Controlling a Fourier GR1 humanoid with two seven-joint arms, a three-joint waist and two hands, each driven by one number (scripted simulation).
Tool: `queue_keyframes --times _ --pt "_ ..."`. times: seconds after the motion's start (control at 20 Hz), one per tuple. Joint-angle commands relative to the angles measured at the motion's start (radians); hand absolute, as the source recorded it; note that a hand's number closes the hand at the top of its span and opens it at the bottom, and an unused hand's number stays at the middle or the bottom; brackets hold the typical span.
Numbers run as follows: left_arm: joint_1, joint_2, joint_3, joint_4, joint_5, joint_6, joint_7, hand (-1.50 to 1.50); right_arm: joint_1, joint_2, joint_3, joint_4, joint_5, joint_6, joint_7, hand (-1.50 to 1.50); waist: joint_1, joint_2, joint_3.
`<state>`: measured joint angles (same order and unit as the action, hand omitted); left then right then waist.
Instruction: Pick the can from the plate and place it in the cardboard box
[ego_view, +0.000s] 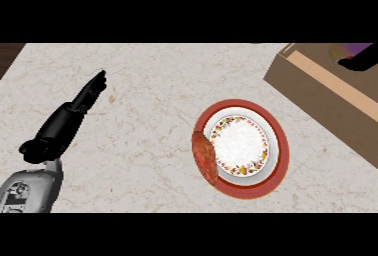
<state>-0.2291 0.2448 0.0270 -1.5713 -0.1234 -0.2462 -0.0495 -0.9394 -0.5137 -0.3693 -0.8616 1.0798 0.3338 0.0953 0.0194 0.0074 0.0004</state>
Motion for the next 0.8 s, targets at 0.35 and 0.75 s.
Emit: queue_keyframes --times 0.35,0.75 --pt "-0.017 -0.026 -0.026 0.006 -0.031 0.009 0.017 0.0 -0.035 -0.165 0.037 0.371 0.017 0.159 -0.239 -1.5 0.007 0.004 0.001" --pt "-0.012 -0.016 0.006 0.029 -0.018 0.005 -0.024 0.0 -0.057 -0.145 -0.139 0.38 -0.175 0.04 -0.453 -1.5 -0.005 0.002 0.002"
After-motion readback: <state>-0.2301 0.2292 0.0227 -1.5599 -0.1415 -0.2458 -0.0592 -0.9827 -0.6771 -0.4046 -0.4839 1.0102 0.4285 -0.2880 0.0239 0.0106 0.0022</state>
